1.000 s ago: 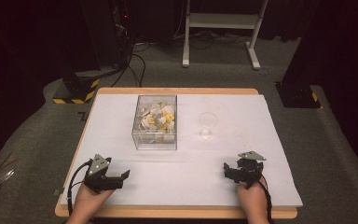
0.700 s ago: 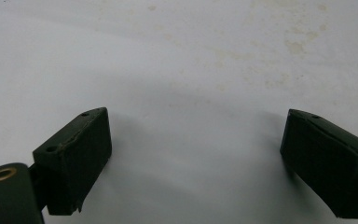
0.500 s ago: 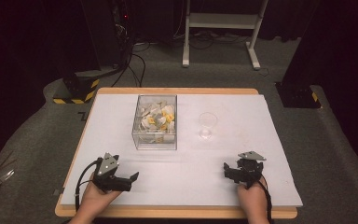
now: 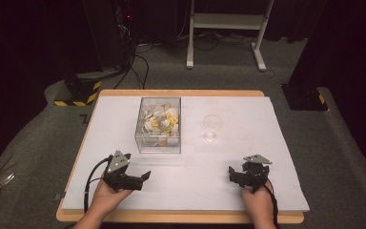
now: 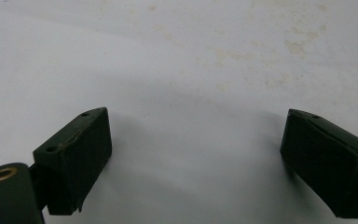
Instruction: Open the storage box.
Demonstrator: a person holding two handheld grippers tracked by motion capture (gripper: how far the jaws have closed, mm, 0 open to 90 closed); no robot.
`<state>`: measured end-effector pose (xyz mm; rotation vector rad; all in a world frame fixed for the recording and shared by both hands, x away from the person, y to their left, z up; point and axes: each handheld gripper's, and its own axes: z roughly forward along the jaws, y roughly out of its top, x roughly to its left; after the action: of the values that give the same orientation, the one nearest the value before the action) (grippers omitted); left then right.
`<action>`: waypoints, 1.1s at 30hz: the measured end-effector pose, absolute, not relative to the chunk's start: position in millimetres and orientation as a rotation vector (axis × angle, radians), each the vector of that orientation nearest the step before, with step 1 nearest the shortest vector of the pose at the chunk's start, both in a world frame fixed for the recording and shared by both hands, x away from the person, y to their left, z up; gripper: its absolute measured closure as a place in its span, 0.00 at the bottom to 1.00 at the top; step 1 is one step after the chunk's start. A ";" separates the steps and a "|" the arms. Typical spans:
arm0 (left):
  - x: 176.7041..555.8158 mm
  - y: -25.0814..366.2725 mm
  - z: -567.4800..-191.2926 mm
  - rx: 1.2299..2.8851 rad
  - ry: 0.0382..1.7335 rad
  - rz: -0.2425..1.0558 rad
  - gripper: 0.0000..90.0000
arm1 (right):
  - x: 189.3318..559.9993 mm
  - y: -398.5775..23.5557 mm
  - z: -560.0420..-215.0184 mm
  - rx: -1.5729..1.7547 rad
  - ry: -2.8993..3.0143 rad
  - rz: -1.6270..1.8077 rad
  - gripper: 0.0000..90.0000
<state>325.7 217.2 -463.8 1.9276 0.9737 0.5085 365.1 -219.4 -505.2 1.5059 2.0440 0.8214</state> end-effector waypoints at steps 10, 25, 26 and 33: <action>339.4 208.1 -463.0 1.873 0.976 0.468 0.00 | 365.1 -219.3 -505.2 1.508 2.042 0.822 0.10; 356.7 194.2 -459.0 1.840 0.978 0.447 0.01 | 365.0 -219.3 -505.1 1.507 2.043 0.821 0.10; 357.8 193.2 -458.9 1.839 0.979 0.447 0.01 | 365.0 -219.4 -505.1 1.506 2.044 0.821 0.10; 365.6 186.6 -459.0 1.844 0.977 0.451 0.01 | 365.1 -219.4 -505.1 1.505 2.044 0.821 0.10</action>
<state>365.6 186.6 -459.0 1.8445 0.9767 0.4510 365.1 -219.4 -505.1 1.5050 2.0442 0.8207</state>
